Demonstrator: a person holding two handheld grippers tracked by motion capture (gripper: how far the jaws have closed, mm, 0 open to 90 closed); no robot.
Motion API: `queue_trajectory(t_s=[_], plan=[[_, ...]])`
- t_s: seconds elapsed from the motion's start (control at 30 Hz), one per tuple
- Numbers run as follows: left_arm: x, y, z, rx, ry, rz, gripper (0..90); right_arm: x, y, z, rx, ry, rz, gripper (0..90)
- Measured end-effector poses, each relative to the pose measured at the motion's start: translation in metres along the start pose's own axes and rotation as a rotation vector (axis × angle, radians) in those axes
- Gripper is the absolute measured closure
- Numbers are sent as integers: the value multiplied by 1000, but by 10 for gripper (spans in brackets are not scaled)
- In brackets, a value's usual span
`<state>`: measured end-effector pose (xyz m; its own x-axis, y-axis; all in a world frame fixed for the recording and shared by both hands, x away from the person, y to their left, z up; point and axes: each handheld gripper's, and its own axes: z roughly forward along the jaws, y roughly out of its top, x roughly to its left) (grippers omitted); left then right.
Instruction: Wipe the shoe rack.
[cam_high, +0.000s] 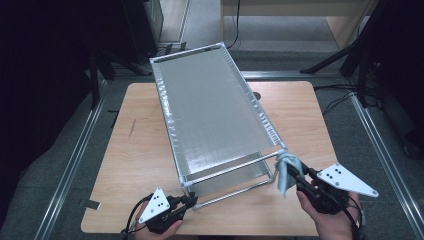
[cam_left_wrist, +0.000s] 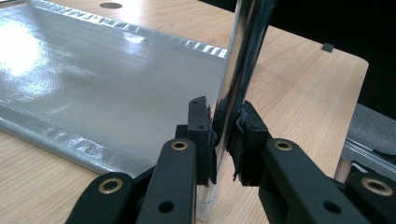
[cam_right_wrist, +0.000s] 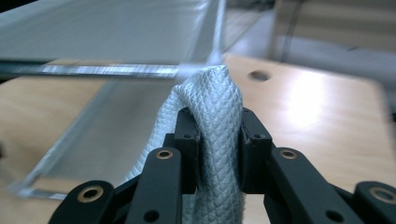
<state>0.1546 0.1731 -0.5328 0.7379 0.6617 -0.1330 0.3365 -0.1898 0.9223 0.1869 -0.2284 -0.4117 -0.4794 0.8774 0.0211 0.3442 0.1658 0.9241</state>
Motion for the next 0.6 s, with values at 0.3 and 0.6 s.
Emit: queue_trajectory(t_s=[0.3, 0.6], plan=[[1, -1, 1, -4, -4, -3, 794, 32, 35, 15, -216, -75, -8, 721], [0, -2, 2, -10, 0, -14, 793, 83, 32, 70, -89, 18, -55, 720]])
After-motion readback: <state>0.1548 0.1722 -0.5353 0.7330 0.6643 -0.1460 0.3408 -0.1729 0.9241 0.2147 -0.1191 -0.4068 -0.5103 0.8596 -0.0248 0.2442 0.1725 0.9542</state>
